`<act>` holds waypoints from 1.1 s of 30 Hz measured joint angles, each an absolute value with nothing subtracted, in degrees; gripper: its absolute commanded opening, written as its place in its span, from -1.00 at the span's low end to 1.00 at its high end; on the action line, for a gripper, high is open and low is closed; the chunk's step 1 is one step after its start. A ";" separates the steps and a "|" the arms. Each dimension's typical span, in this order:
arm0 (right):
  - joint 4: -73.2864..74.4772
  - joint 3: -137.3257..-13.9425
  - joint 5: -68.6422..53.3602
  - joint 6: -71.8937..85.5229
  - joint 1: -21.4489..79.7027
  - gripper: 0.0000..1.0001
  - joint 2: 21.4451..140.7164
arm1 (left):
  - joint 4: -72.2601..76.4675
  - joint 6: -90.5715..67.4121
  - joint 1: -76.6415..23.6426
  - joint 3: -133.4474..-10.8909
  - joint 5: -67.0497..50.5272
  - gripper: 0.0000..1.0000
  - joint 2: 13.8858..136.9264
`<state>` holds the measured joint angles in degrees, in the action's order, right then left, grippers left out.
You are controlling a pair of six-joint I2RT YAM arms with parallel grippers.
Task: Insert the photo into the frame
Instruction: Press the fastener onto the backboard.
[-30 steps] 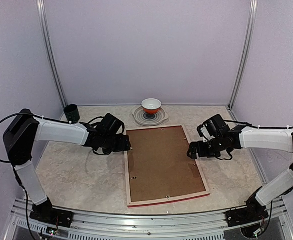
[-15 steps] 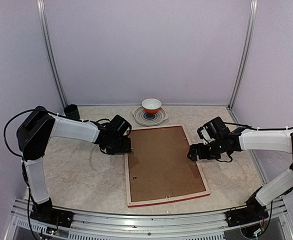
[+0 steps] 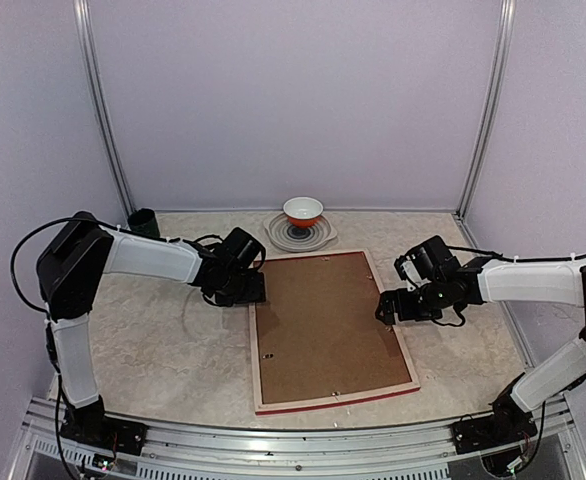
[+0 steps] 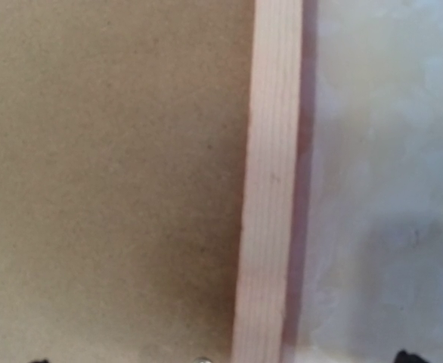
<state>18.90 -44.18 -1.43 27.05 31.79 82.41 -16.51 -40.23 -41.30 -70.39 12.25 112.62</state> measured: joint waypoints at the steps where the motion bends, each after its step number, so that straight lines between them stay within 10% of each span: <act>1: 18.87 -44.18 -1.45 27.03 31.79 0.98 82.41 | -16.40 -40.23 -41.30 -70.59 12.23 0.39 112.71; 33: 18.44 -44.12 -1.72 26.87 31.79 0.93 83.48 | -12.40 -40.69 -41.32 -69.97 11.29 0.03 114.24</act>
<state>18.44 -44.12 -1.72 26.87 31.79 83.48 -12.40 -40.69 -41.32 -69.97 11.29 114.24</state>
